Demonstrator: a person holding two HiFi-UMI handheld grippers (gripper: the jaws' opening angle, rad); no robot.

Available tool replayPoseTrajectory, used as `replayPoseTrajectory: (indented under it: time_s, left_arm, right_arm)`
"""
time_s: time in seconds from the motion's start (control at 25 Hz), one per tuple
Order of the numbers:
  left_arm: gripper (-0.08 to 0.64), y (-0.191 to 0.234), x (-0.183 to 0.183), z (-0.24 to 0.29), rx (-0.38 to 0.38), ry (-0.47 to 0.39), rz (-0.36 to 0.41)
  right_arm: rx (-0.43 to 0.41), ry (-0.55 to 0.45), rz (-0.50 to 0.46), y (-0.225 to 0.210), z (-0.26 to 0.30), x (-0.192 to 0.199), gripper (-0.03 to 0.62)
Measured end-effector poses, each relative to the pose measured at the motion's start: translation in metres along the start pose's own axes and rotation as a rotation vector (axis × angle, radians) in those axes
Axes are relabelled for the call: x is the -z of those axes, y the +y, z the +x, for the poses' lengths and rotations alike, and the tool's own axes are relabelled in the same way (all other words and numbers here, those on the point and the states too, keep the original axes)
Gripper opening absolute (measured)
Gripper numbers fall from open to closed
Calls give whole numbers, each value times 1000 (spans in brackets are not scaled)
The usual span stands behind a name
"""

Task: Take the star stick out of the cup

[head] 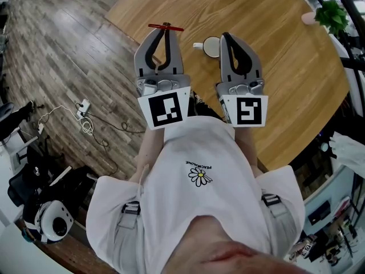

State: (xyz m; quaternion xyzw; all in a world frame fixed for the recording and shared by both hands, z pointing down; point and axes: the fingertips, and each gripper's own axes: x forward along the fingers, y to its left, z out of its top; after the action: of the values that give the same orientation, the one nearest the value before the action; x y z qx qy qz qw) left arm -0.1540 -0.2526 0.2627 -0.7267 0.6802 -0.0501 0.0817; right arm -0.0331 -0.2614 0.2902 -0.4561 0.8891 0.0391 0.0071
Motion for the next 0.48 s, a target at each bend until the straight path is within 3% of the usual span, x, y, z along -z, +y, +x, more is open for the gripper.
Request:
replayPoseTrajectory:
  time_s: [0.48]
  left_arm:
    - [19,-2,-3,0,13,-15,-15]
  right_arm:
    - [4,4,-2,1,-3,0,5]
